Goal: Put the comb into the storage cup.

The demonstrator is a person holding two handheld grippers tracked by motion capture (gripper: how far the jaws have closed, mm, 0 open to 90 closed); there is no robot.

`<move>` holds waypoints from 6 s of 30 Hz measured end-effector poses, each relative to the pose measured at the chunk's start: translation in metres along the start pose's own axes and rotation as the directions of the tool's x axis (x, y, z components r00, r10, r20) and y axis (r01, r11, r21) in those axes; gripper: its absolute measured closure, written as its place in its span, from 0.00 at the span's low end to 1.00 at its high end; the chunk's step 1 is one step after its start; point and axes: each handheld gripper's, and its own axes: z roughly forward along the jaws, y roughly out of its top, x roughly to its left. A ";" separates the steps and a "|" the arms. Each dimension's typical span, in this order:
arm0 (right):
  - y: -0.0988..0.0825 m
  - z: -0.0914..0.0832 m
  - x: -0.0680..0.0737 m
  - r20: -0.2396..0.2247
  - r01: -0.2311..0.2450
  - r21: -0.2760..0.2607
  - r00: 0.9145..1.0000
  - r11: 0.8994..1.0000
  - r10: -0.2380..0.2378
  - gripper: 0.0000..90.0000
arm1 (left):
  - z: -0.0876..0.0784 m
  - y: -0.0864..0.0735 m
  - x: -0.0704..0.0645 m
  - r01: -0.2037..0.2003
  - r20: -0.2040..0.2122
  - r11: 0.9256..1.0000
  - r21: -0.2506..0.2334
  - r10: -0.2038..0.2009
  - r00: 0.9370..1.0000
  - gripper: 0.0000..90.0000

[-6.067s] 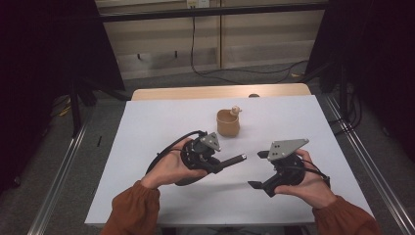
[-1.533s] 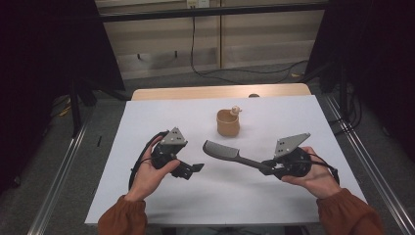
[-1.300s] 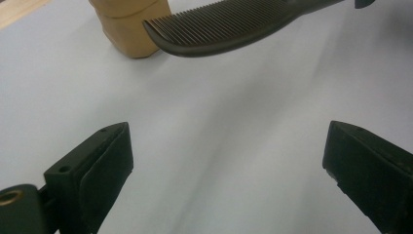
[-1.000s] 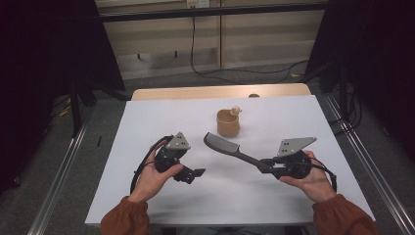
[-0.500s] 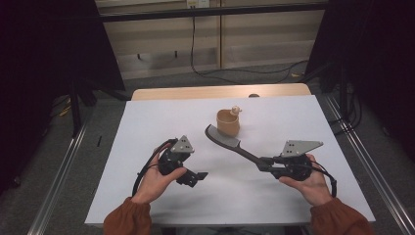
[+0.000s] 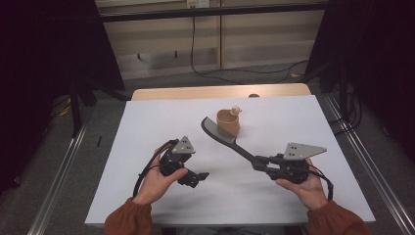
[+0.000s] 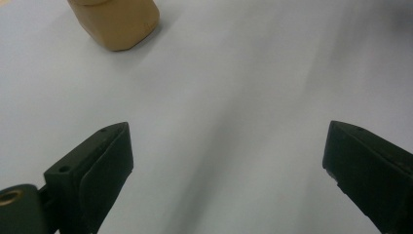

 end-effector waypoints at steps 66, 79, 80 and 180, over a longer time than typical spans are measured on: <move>-0.001 0.004 0.006 -0.008 -0.015 -0.194 1.000 0.981 0.014 0.81 | 0.028 0.046 -0.028 0.263 0.146 0.849 -0.458 -0.220 0.964 0.23; -0.002 0.005 0.007 -0.005 -0.014 -0.197 1.000 0.980 0.013 0.81 | 0.038 0.051 -0.032 0.363 0.213 0.809 -0.463 -0.296 0.931 0.47; -0.001 0.005 0.007 -0.004 -0.016 -0.198 1.000 0.980 0.015 0.81 | 0.039 0.052 -0.032 0.374 0.221 0.803 -0.464 -0.304 0.927 0.47; -0.007 -0.004 0.003 0.201 -0.083 -0.195 0.972 0.977 0.123 0.05 | 0.017 0.049 -0.012 0.473 0.262 0.747 -0.467 -0.394 0.881 0.81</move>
